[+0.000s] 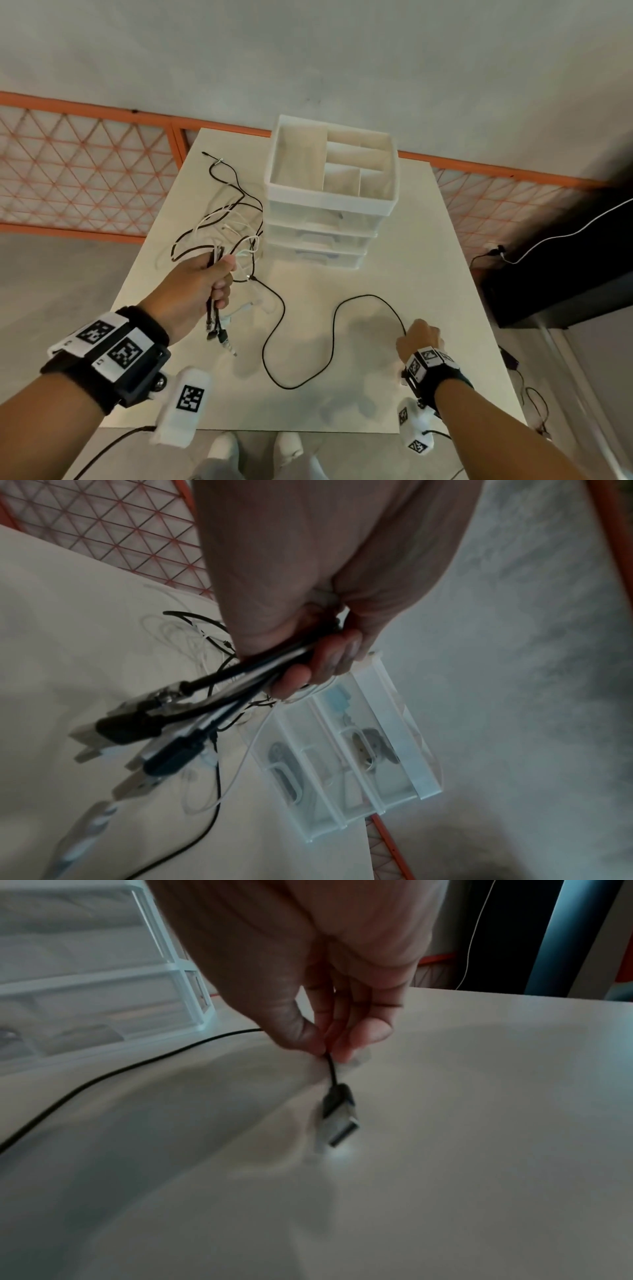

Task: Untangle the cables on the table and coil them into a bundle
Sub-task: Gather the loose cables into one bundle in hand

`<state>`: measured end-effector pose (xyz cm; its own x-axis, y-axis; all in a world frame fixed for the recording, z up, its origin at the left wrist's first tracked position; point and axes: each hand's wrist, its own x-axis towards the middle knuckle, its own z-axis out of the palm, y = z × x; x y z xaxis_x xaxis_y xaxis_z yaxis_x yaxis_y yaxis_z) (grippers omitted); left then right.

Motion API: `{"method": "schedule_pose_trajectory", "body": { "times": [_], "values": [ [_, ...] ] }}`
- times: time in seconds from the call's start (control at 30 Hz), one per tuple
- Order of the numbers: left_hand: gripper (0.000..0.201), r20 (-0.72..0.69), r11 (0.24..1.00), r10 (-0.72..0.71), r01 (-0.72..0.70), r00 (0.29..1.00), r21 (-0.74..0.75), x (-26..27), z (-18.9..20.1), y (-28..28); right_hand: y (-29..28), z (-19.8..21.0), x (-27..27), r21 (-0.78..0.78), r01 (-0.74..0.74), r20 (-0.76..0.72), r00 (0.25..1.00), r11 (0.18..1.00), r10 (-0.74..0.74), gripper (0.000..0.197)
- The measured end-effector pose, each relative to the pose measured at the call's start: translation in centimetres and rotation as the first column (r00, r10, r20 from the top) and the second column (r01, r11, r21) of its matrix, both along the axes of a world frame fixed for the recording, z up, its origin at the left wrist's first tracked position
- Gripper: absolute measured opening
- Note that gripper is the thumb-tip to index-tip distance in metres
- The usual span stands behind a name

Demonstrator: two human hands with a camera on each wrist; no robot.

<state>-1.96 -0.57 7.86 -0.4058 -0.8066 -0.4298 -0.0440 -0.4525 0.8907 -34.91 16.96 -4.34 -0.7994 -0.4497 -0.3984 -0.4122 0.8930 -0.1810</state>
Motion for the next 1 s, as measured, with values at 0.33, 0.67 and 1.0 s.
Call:
{"method": "schedule_pose_trajectory", "body": {
  "times": [0.33, 0.67, 1.0],
  "values": [
    [0.013, 0.064, 0.999, -0.043, 0.042, 0.997, 0.019, -0.2, 1.3, 0.9, -4.9, 6.4, 4.4, -0.467, 0.034, 0.492, 0.84, 0.884, 0.228, 0.022],
    [0.02, -0.002, 0.994, -0.083, 0.083, 0.997, -0.067, -1.8, 4.0, 1.3, -9.5, 15.1, 17.0, -0.712, -0.436, 0.196, 0.629, 0.55, 0.752, 0.022],
    [0.009, -0.018, 0.976, -0.125, 0.12, 0.992, -0.185, 1.6, 7.0, -1.1, -12.1, 17.5, 16.2, -0.778, -0.413, -0.035, 0.781, 0.473, 0.623, 0.037]
  ]
}}
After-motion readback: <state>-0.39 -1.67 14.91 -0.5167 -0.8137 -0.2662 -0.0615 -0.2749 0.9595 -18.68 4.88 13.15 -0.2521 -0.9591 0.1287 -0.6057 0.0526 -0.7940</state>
